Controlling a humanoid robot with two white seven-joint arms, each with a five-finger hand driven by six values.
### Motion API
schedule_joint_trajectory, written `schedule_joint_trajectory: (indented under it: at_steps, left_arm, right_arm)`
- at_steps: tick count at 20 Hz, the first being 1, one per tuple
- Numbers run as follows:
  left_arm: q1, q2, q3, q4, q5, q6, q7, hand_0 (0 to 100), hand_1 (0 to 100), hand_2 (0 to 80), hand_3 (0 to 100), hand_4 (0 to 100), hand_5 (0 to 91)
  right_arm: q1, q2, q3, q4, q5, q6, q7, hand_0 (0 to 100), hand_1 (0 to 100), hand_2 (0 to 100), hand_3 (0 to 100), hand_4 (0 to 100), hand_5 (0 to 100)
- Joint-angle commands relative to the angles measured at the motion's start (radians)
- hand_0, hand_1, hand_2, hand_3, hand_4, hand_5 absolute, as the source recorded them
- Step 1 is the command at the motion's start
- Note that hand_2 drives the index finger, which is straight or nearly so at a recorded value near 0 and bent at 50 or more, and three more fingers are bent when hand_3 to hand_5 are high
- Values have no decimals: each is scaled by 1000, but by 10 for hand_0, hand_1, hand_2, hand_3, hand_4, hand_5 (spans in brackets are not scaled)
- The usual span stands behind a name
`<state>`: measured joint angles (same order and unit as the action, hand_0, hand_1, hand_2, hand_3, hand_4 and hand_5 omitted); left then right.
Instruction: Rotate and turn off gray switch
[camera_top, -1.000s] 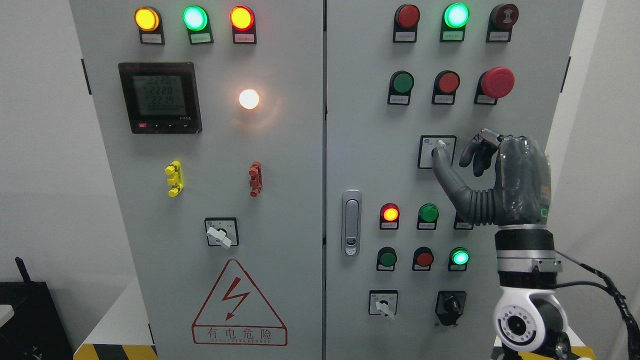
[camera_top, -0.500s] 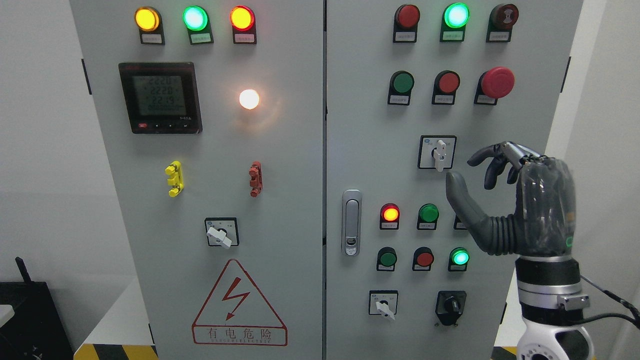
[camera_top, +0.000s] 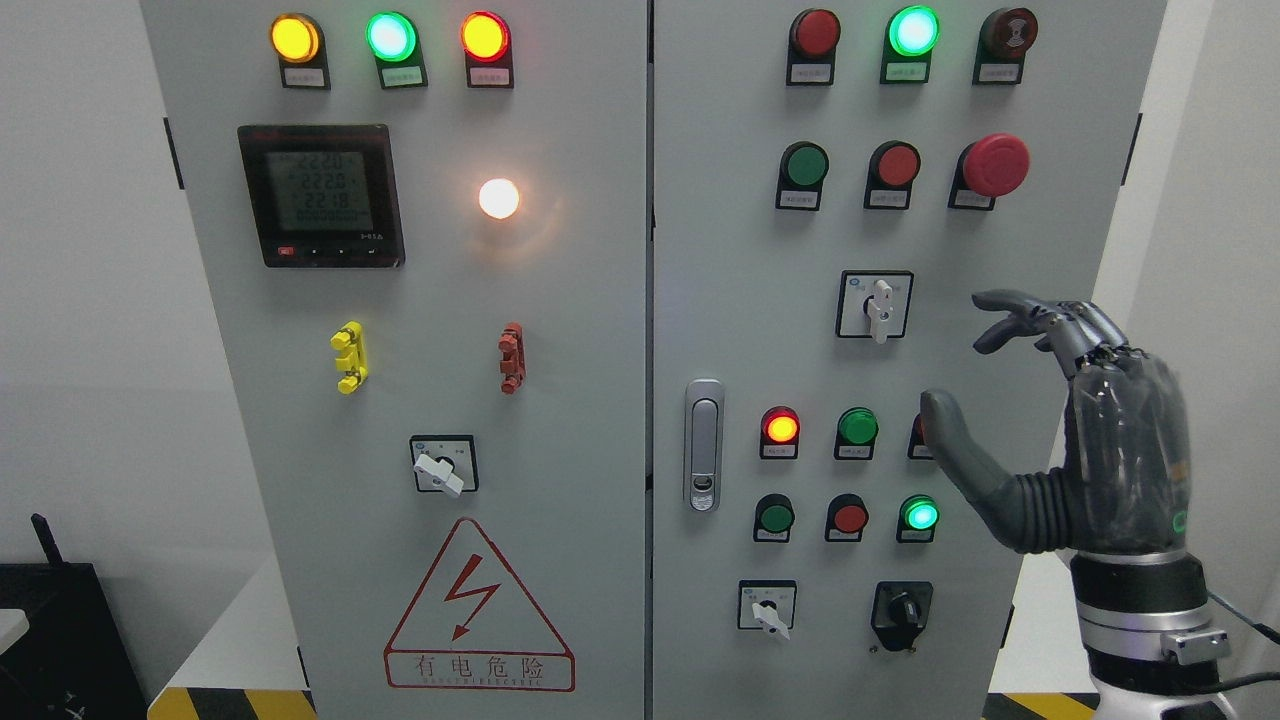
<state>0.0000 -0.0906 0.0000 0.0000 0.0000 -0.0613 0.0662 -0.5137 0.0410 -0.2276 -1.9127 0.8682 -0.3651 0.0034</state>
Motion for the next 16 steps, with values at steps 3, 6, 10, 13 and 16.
schedule_joint_trajectory:
  at_steps: [3, 6, 10, 13, 16]
  left_arm:
    - [-9, 0, 8, -26, 20, -5, 0, 120, 389, 0, 0, 0, 0]
    - [-9, 0, 8, -26, 20, -5, 0, 120, 389, 0, 0, 0, 0]
    - [-9, 0, 8, -26, 20, -5, 0, 120, 389, 0, 0, 0, 0]
    - [-9, 0, 8, -26, 20, -5, 0, 120, 389, 0, 0, 0, 0]
    - [-9, 0, 8, -26, 20, -5, 0, 120, 389, 0, 0, 0, 0]
  right_arm:
    - [34, -33, -73, -22, -6, -28, 9, 127, 139, 52, 58, 0, 0]
    - [52, -35, -87, -32, -8, -28, 9, 114, 145, 62, 56, 0, 0]
    - [60, -33, -87, -35, -8, -29, 9, 107, 154, 72, 57, 0, 0]
    - [66, -33, -85, -40, -8, -29, 9, 102, 168, 80, 62, 0, 0]
    - [83, -30, -85, -48, -8, -29, 9, 96, 188, 88, 71, 0, 0]
